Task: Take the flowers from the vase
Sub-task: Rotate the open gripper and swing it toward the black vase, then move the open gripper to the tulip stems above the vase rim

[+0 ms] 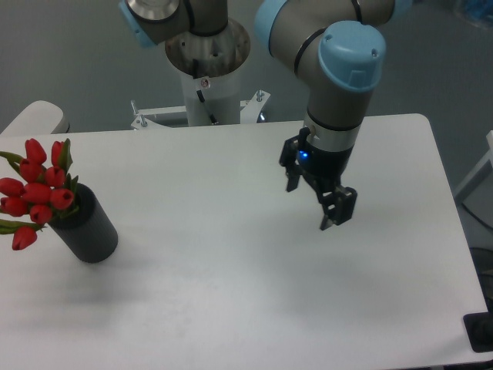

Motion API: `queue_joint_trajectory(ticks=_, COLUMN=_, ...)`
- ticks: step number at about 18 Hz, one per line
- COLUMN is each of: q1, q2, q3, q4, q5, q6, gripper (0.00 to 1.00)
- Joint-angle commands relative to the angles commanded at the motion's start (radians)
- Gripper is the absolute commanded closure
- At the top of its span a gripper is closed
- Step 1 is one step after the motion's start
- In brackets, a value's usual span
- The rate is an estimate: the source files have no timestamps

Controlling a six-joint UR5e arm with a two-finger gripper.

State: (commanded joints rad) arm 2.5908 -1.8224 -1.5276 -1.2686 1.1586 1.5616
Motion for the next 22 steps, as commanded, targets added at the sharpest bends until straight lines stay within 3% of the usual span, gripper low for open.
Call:
queue_joint_trajectory(ticks=3, q1=0.015, q2=0.032, q3=-0.1, q4=0.003, q5=-0.149, q6=0.002, gripper=0.0)
queue_joint_trajectory(ticks=9, q1=0.049, q2=0.057, q3=-0.265, q4=0.006, q5=-0.598, q6=-0.023, gripper=0.0)
queue_joint_trajectory(ticks=14, q1=-0.017, q2=0.123, q3=-0.371, q4=0.015, q5=-0.705, q6=-0.058, gripper=0.0)
queue_joint_trajectory(ticks=22, q1=-0.175, q2=0.1, q3=-0.474, q4=0.297, q5=-0.706, q6=-0.166, gripper=0.0)
